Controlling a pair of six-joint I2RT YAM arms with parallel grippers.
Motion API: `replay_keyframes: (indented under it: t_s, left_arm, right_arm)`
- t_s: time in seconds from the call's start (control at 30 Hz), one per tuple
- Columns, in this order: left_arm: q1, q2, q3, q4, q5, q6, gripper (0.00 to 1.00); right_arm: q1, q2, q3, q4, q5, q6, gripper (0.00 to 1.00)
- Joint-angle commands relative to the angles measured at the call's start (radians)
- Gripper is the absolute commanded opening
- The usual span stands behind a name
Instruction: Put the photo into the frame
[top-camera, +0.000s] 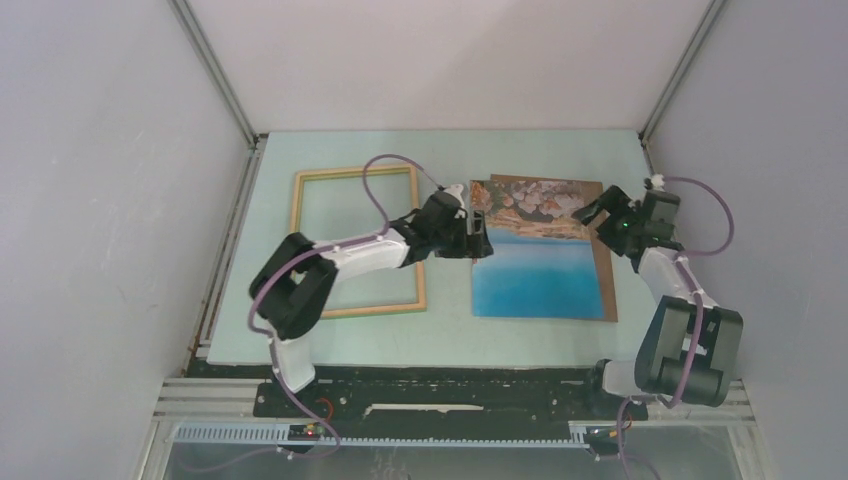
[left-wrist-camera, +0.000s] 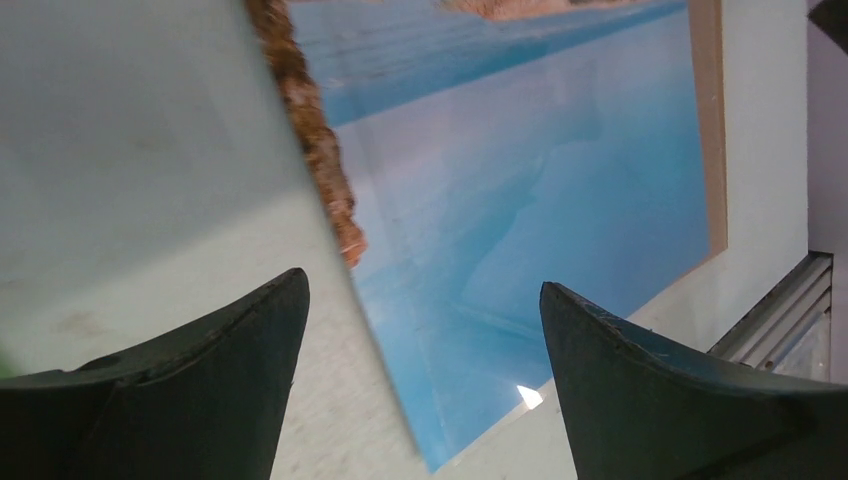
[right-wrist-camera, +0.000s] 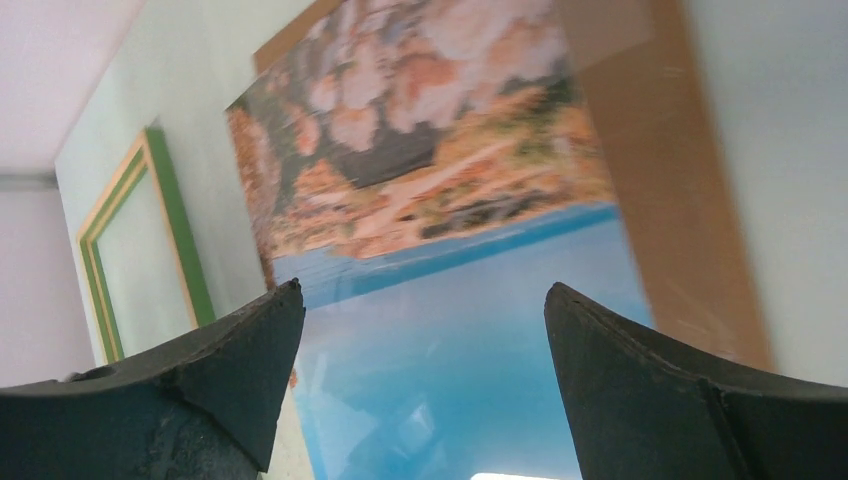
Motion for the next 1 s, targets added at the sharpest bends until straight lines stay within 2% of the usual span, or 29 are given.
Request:
replay_keyframes:
  t_s: [0.0,0.2,0.4,0.57,0.7,0.97]
  left_arm:
    - [-0.024,0.106,0.139,0.035,0.001,-0.102,0.94]
    - [-0.028,0.171,0.223,0.030,-0.083,-0.013,0.95]
    - [-0.029,0.219,0.265,0.005,-0.110,0.087,0.96]
    - [-0.031,0.167,0.184,0.014,-0.104,0.120,0.97]
    - [-0.034,0.154,0.112,0.055,-0.099,0.106,0.96]
    - [-0.027,0.200,0.138,0.068,-0.058,0.125,0.99]
  right_arm:
    - [-0.171,0.013,-0.048,0.013,-0.138,0.038,0.97]
    - [-0.232,0.046,-0.075,0.023,-0.087,0.082,0.96]
    - [-0.208,-0.021,-0.089,-0.188,0.050,0.101,0.95]
    - [-0.185,-0.096,-0.092,-0.359,0.215,0.053,0.95]
    - [-0.189,-0.102,-0.079,-0.422,0.313,0.074,0.95]
    - [-0.203,-0.015,-0.092,-0.458,0.250,0.085,0.96]
